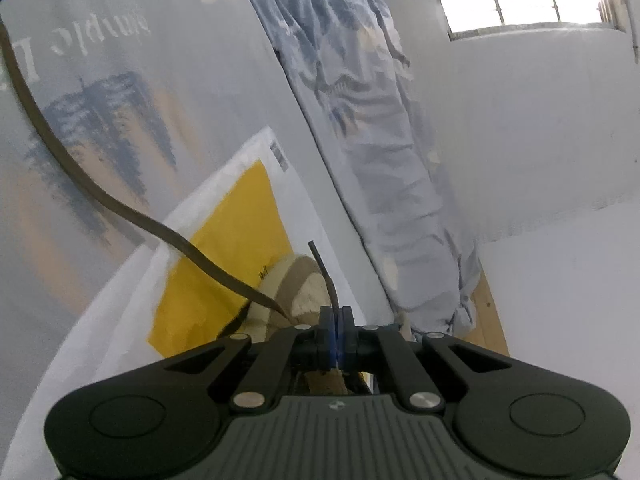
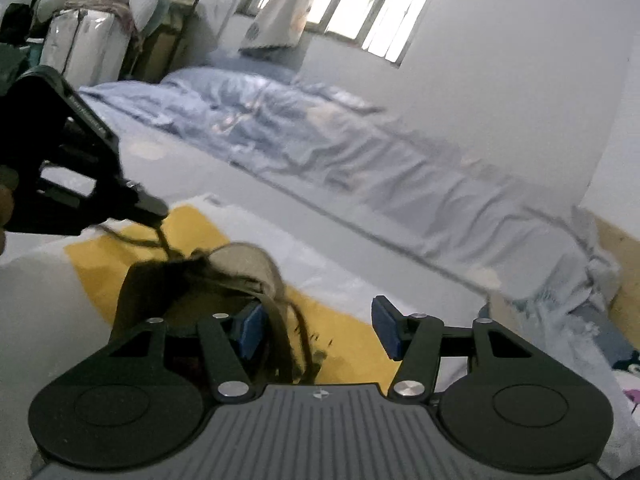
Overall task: Lace up shoes with both hands
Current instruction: 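Lift the left gripper away from the shoe and open the right gripper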
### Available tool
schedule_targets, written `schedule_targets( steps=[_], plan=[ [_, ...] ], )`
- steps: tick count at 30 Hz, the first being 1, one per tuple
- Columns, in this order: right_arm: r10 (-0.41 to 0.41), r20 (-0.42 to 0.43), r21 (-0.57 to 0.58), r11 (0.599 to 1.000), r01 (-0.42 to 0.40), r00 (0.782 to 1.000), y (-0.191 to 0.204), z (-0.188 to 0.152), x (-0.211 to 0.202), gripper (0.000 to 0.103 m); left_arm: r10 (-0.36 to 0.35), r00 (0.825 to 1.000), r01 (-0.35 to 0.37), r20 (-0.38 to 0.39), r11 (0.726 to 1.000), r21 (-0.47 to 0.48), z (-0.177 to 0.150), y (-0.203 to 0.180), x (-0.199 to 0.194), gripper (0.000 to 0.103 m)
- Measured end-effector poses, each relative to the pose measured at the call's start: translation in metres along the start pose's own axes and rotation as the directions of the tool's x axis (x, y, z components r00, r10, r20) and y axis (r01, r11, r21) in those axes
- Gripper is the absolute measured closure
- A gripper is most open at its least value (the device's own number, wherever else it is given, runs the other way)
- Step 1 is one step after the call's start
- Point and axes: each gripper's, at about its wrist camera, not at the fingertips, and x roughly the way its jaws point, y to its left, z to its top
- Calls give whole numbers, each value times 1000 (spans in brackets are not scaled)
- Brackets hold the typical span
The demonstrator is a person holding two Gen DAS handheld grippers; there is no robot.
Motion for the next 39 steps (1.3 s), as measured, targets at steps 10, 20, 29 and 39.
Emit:
schedule_targets(
  steps=[10, 20, 29, 39],
  plan=[
    [-2, -10, -24, 1000, 2, 1000, 18, -1, 23, 42, 22, 993, -19, 112, 999, -34, 15, 8, -29, 103],
    [-10, -32, 53, 999, 11, 999, 3, -5, 31, 41, 77, 951, -53, 298, 995, -87, 39, 23, -80, 103],
    [9, -38, 83, 997, -6, 999, -3, -4, 29, 41, 145, 900, -104, 412, 987, -120, 42, 35, -125, 103],
    [21, -45, 114, 993, -16, 999, -8, -4, 31, 37, 197, 826, -131, 528, 978, -161, 37, 46, -183, 103]
  ],
)
